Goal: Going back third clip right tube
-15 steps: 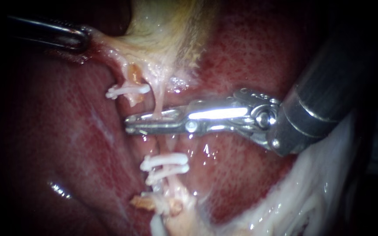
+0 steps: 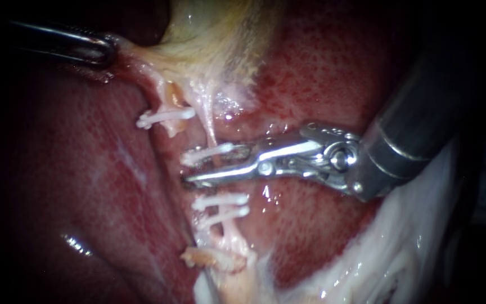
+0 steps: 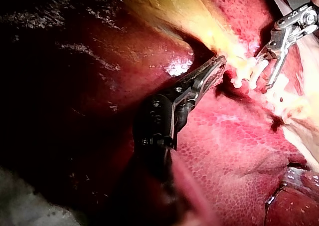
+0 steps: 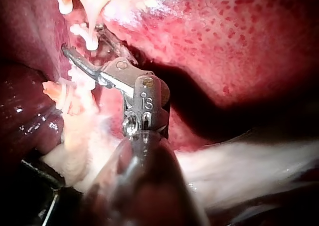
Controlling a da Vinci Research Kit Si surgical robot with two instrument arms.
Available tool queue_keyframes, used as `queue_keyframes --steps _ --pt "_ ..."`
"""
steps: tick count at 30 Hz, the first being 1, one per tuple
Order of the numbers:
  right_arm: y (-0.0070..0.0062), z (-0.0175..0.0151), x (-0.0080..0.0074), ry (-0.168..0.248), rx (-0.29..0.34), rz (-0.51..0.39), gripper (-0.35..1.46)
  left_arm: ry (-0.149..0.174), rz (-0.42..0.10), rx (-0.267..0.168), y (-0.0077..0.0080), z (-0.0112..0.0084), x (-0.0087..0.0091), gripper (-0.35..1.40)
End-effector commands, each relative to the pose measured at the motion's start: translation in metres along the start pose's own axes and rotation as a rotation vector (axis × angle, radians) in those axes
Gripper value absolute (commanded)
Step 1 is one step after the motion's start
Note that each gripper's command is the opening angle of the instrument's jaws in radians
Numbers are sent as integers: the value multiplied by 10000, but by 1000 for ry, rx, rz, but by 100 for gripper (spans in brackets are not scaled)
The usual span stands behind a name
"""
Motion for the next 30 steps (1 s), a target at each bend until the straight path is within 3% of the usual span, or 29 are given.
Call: queue_keyframes --steps 1,6,9,14,22,30 --pt "0 -5 0 1 -2 -22 50 0 1 0 0 0 0 -35" --pt "-14 -31 -1 -22 2 -174 50 0 1 0 0 0 0 -35" --pt "-35 -55 -3 -56 -29 -341 50 0 1 -1 0 -1 0 -35" --pt "-63 -95 -13 -132 -85 -515 50 0 1 -1 0 -1 0 -35" --pt "-63 -139 -20 -154 -98 -613 50 0 2 1 -1 2 -3 -35" --pt "-64 -151 -16 -157 -93 -644 50 -1 18 5 -13 35 -30 -35"
